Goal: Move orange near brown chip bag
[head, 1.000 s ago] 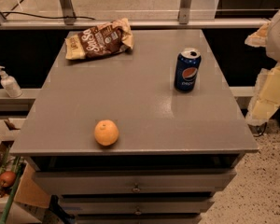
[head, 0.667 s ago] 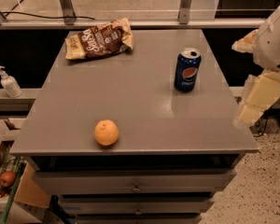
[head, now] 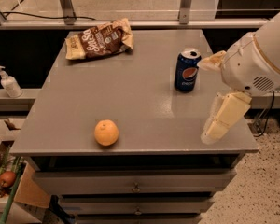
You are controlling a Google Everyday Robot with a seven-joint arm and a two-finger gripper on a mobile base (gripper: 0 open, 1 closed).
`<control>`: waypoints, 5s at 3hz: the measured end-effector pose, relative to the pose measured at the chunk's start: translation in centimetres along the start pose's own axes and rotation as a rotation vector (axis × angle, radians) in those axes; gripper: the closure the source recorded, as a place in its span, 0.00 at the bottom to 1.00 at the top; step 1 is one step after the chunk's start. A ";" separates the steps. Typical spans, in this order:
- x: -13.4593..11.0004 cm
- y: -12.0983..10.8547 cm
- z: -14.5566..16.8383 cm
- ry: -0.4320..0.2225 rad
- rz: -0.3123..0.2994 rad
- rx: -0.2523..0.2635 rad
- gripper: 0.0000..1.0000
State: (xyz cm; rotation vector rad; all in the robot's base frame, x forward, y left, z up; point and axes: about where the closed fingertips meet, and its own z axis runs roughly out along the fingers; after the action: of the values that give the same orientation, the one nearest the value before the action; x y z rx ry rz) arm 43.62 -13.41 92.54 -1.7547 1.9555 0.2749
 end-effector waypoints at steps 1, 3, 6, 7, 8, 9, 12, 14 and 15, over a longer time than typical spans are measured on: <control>0.0 0.0 0.0 0.000 0.000 0.000 0.00; -3.3 2.3 4.3 -0.146 0.057 -0.017 0.00; -11.3 5.4 13.2 -0.335 0.058 -0.096 0.00; -12.7 5.6 15.7 -0.349 0.040 -0.117 0.00; -13.6 5.8 17.6 -0.354 0.029 -0.135 0.00; -14.1 6.1 18.7 -0.362 0.025 -0.147 0.17; -12.8 1.0 17.6 -0.339 0.002 -0.061 0.88; -12.5 -5.3 14.5 -0.325 -0.006 0.048 1.00; -12.5 -5.3 14.5 -0.325 -0.007 0.048 1.00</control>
Offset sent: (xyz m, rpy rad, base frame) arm -0.0073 0.0424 -0.0334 0.1726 0.0280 -0.0574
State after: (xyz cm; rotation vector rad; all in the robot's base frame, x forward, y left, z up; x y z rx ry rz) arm 52.64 3.38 87.12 -1.5740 1.7092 0.4753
